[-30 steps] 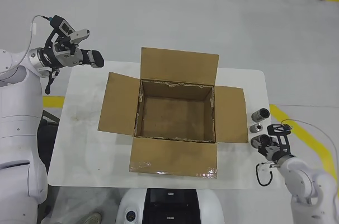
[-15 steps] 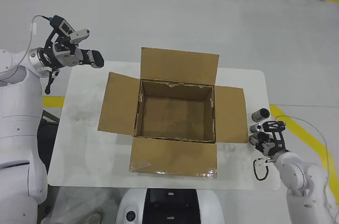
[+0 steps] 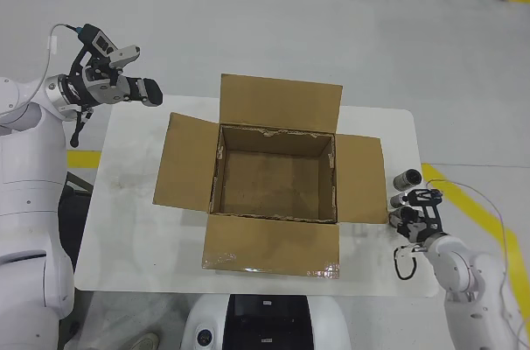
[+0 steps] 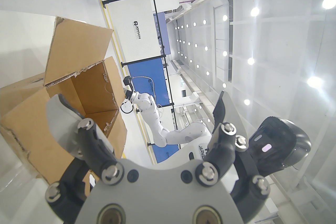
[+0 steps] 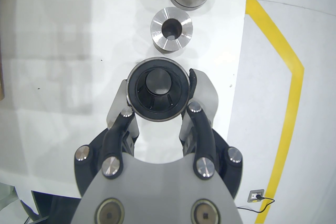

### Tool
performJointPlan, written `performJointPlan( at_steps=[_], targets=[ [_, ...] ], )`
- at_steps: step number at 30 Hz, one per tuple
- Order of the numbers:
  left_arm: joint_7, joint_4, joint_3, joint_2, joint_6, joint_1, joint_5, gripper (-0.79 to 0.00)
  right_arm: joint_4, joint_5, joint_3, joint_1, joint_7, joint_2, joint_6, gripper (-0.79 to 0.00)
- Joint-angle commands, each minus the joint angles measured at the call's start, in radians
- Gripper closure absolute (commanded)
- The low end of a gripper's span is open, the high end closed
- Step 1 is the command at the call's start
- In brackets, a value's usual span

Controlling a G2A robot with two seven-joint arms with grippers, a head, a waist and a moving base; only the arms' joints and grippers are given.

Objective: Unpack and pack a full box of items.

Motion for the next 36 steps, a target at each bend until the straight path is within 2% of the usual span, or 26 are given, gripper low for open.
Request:
performJointPlan(
  at_steps=[1, 2, 3, 4, 21, 36],
  targets=[
    [0.0, 0.0, 0.0, 0.0, 0.0, 0.0, 0.0, -0.785, 0.002, 0.002, -0.003, 0.0, -0.001, 0.0, 0.002, -0.336],
    [0.0, 0.0, 0.0, 0.0, 0.0, 0.0, 0.0, -0.785, 0.004, 0.003, -0.004, -0.001, -0.001, 0.001, 0.002, -0.379],
    [0.0, 0.0, 0.0, 0.0, 0.0, 0.0, 0.0, -0.785, 0.006, 0.003, -0.003, -0.002, 0.0, 0.001, 0.006, -0.64],
    [0.0, 0.0, 0.0, 0.0, 0.0, 0.0, 0.0, -0.785, 0.006, 0.002, -0.004, -0.002, 0.0, 0.001, 0.008, -0.785],
    [0.0, 0.0, 0.0, 0.0, 0.0, 0.0, 0.0, -0.785, -0.039, 0.008, 0.012, -0.057, 0.014, 0.009, 0.012, -0.785],
    [0.0, 0.0, 0.0, 0.0, 0.0, 0.0, 0.0, -0.785, 0.021, 0.001, -0.032, 0.027, 0.019, 0.013, 0.0, -0.785]
  ],
)
